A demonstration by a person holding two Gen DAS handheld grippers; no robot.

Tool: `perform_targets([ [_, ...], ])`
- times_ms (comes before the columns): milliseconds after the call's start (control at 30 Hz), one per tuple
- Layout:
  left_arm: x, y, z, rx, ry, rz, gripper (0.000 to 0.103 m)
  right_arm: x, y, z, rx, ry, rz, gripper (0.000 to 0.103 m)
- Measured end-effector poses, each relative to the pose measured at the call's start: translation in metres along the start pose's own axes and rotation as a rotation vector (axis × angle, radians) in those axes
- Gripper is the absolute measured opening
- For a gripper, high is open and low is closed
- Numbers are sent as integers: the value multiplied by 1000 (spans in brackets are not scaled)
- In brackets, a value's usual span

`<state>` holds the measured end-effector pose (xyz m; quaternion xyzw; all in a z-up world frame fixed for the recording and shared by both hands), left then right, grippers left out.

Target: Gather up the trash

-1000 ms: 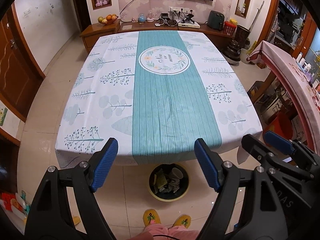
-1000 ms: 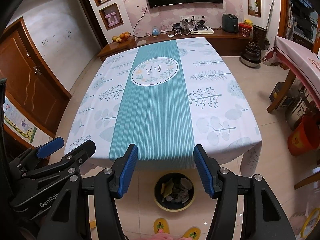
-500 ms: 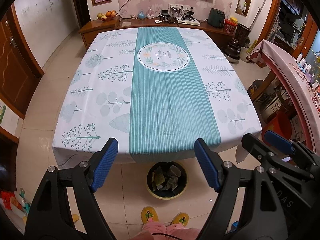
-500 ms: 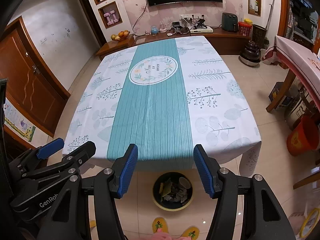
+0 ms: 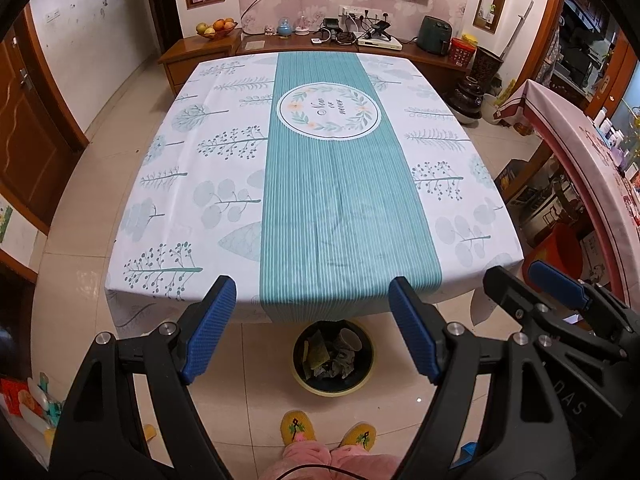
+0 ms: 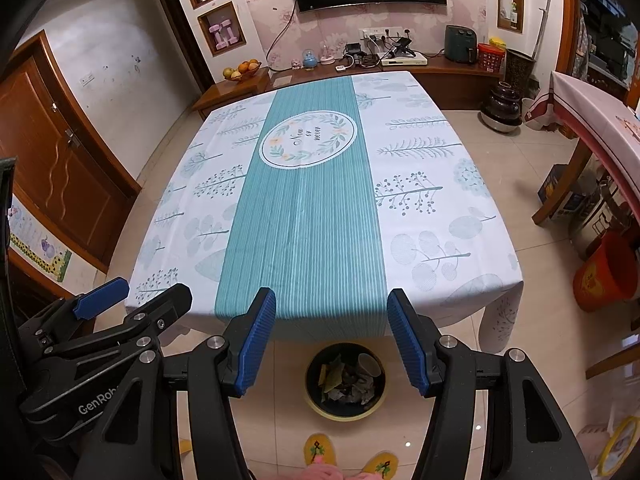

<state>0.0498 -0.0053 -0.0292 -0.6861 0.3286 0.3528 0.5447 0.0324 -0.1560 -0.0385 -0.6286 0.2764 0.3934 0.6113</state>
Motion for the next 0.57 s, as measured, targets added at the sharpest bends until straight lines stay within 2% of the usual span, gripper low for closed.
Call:
perform_targets([
  [567,-7,8,2,5,-3,-1,76,0,3,-3,-1,-1,1,59],
])
Point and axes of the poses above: each gripper's, at about its wrist camera, not at the fingertips, and x roughly the way its jaws point, z to its left, y to its underside, the point moved 9 cm from there along x, roughly the way its jaws point, and after that the axes turned 12 degrees about -x, right-handed, at the moved point
